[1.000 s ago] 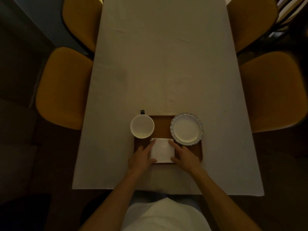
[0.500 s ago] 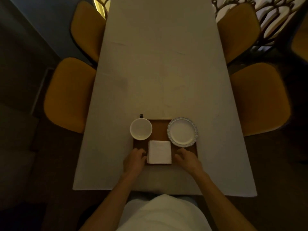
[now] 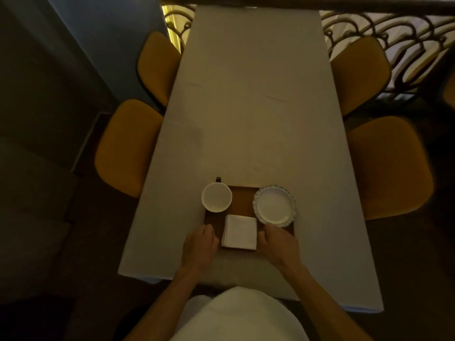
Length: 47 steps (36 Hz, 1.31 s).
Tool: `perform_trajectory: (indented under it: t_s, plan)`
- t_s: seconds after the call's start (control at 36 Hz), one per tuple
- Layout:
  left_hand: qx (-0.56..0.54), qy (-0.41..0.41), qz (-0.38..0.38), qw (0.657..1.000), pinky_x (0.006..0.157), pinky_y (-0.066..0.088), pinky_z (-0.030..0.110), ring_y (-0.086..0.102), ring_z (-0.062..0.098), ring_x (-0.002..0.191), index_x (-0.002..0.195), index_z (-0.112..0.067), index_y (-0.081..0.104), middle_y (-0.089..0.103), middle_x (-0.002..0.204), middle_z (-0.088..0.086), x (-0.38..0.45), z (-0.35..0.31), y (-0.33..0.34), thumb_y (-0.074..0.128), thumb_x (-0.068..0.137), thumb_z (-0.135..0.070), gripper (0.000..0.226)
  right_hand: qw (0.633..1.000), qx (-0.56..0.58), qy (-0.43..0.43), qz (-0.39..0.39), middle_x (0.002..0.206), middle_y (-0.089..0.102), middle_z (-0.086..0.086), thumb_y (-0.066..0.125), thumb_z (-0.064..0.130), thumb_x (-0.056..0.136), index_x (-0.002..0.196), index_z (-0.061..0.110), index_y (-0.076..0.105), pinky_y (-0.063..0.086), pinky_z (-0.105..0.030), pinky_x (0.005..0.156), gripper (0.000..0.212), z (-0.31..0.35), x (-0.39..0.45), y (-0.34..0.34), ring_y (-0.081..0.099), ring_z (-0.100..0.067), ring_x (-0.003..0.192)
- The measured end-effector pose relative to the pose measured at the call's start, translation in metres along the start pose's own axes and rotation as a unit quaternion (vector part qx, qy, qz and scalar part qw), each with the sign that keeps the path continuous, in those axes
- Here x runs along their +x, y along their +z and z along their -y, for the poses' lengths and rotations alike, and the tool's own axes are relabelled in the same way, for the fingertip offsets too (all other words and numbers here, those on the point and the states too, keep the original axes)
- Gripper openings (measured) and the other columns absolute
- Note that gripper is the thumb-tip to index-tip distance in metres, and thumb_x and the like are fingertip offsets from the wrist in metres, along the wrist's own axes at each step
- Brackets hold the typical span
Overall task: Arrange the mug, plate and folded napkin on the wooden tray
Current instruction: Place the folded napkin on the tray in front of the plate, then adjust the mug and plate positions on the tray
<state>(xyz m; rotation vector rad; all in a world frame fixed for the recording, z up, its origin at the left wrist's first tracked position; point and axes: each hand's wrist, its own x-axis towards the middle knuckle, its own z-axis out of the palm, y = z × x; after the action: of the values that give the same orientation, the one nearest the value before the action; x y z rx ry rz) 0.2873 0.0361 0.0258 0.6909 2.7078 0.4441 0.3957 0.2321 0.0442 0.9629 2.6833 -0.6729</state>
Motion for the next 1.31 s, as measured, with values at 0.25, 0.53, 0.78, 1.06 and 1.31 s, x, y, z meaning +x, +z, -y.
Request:
perform_trajectory:
  t_s: [0.25, 0.53, 0.78, 1.06, 1.31]
  plan:
    - [0.087, 0.051, -0.095, 0.99, 0.05, 0.036, 0.029, 0.045, 0.015, 0.052, 0.067, -0.023, 0.042, 0.05, 0.061, -0.003, -0.006, -0.012, -0.022, 0.035, 0.081, -0.025, 0.016, 0.972, -0.14, -0.149, -0.114, 0.075, 0.057, 0.001, 0.042, 0.035, 0.086, 0.08, 0.022, 0.053, 0.039, -0.034, 0.059, 0.018, 0.028, -0.004, -0.003, 0.052, -0.019, 0.067]
    - [0.18, 0.073, -0.012, 0.981, 0.068, 0.042, 0.036, 0.055, 0.019, 0.075, 0.084, -0.023, 0.056, 0.059, 0.08, -0.003, 0.033, 0.01, -0.042, 0.04, 0.081, -0.029, 0.017, 0.968, -0.164, -0.159, -0.1, 0.087, 0.055, 0.004, 0.041, 0.036, 0.09, 0.09, 0.025, 0.051, 0.036, -0.039, 0.072, 0.015, 0.055, 0.02, 0.012, 0.053, -0.02, 0.082]
    - [0.233, 0.192, 0.024, 0.953, 0.061, 0.043, 0.034, 0.058, 0.022, 0.071, 0.086, -0.018, 0.064, 0.063, 0.079, 0.0, 0.107, 0.038, -0.045, 0.055, 0.074, -0.026, 0.017, 0.98, -0.152, -0.082, -0.095, 0.076, 0.051, 0.006, 0.05, 0.032, 0.087, 0.081, 0.025, 0.045, 0.038, -0.033, 0.06, 0.01, 0.068, 0.053, 0.025, 0.049, -0.016, 0.068]
    - [0.229, 0.275, -0.01, 0.934, 0.059, 0.042, 0.032, 0.058, 0.023, 0.064, 0.082, -0.018, 0.059, 0.062, 0.074, 0.0, 0.176, 0.035, -0.044, 0.043, 0.077, -0.03, 0.02, 0.986, -0.105, -0.04, -0.12, 0.071, 0.048, 0.006, 0.036, 0.035, 0.094, 0.079, 0.024, 0.046, 0.034, -0.032, 0.054, 0.021, 0.084, 0.086, 0.032, 0.043, -0.015, 0.061]
    - [0.223, 0.301, 0.1, 0.922, 0.066, 0.037, 0.033, 0.06, 0.027, 0.08, 0.095, -0.016, 0.057, 0.066, 0.093, 0.005, 0.199, 0.044, -0.039, 0.035, 0.096, -0.035, 0.029, 0.994, -0.074, -0.073, -0.026, 0.089, 0.058, -0.002, 0.035, 0.035, 0.101, 0.097, 0.017, 0.051, 0.04, -0.033, 0.057, 0.024, 0.082, 0.117, 0.041, 0.055, -0.022, 0.077]
